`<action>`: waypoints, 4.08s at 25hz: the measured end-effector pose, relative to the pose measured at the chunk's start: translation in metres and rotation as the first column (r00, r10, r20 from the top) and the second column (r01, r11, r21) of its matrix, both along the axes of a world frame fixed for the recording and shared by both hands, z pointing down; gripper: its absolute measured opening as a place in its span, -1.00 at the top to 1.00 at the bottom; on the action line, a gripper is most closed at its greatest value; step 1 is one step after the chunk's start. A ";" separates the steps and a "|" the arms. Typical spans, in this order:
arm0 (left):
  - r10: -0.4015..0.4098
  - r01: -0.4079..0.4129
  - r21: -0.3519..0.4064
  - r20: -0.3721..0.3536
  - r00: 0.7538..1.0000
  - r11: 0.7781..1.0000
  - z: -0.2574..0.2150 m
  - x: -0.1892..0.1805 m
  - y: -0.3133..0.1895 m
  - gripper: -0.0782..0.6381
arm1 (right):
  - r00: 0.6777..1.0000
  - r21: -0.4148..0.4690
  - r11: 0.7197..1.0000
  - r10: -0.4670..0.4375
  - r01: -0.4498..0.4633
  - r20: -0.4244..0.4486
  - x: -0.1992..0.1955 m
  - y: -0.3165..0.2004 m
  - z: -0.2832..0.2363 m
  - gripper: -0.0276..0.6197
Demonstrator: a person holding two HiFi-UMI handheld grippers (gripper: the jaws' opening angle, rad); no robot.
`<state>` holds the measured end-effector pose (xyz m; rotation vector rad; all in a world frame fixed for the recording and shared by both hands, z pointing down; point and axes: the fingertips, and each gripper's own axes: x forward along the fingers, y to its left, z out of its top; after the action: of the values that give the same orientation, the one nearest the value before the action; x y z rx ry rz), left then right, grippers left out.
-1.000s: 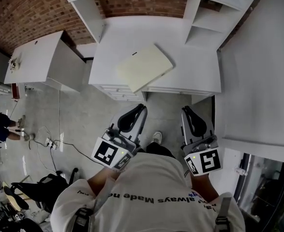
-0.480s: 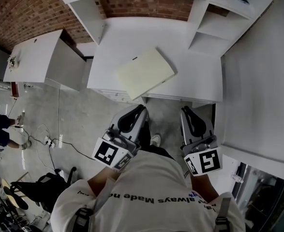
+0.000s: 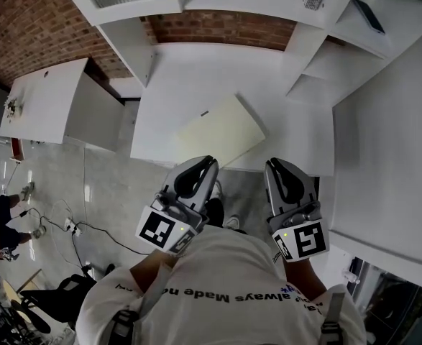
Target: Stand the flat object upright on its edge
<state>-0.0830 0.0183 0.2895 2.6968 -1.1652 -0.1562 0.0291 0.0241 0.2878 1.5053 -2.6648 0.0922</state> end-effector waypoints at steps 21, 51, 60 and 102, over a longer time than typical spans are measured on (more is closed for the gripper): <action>0.021 -0.022 -0.046 -0.032 0.999 0.999 0.010 -0.037 -0.081 0.68 | 0.999 0.012 1.000 0.027 -0.026 -0.026 -0.033 -0.080 0.003 0.81; -0.129 0.070 -0.564 -0.065 0.990 0.823 0.224 -0.067 -0.057 0.22 | 0.897 -0.181 0.964 -0.249 0.194 -0.365 -0.048 -0.077 0.161 0.52; -0.206 0.030 -0.739 -0.149 0.967 0.674 0.314 -0.086 -0.028 -0.03 | 0.827 -0.207 0.943 -0.330 0.262 -0.455 -0.065 -0.066 0.225 0.16; -0.215 -0.245 -0.807 -0.413 0.885 0.538 0.372 -0.084 -0.029 -0.14 | 0.586 -0.421 0.836 -0.548 0.353 -0.597 -0.072 -0.064 0.378 -0.05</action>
<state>-0.1673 -0.0112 0.6611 1.6397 -0.7502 -0.1678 -0.0425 -0.0400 0.6660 0.5395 -2.1735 -0.1394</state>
